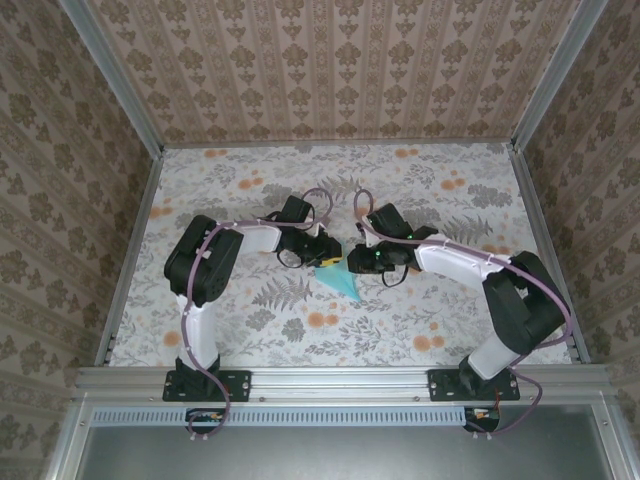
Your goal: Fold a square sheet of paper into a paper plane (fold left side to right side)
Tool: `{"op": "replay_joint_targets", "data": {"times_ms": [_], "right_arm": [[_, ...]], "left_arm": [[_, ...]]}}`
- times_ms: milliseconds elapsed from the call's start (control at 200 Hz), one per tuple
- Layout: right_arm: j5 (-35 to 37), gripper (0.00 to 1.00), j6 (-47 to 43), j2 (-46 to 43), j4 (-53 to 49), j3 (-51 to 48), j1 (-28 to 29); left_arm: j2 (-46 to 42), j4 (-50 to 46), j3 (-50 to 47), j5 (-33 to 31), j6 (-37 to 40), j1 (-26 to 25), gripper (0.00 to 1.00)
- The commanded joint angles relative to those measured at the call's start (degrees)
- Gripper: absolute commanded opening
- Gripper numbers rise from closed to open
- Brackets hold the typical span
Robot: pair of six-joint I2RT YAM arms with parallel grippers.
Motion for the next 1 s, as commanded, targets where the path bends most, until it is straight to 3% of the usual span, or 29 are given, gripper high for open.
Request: {"op": "replay_joint_targets", "data": {"times_ms": [0,375,995], "right_arm": [[-4.86,0.19,3.0,-0.22,1.79,-1.69,1.5],[-7.76,0.16,3.99,8.19,4.47,1.07,2.96],[-0.57,0.18,-1.98,12.37,-6.04,3.46,3.98]], "left_arm": [[2.04,-6.35,-2.7,-4.77,1.14,0.28,0.27],[2.03,-6.51,-2.7,-4.82,1.31,0.36,0.27],[2.17,-6.92,-2.63,-4.82,1.8,0.72,0.27]]}}
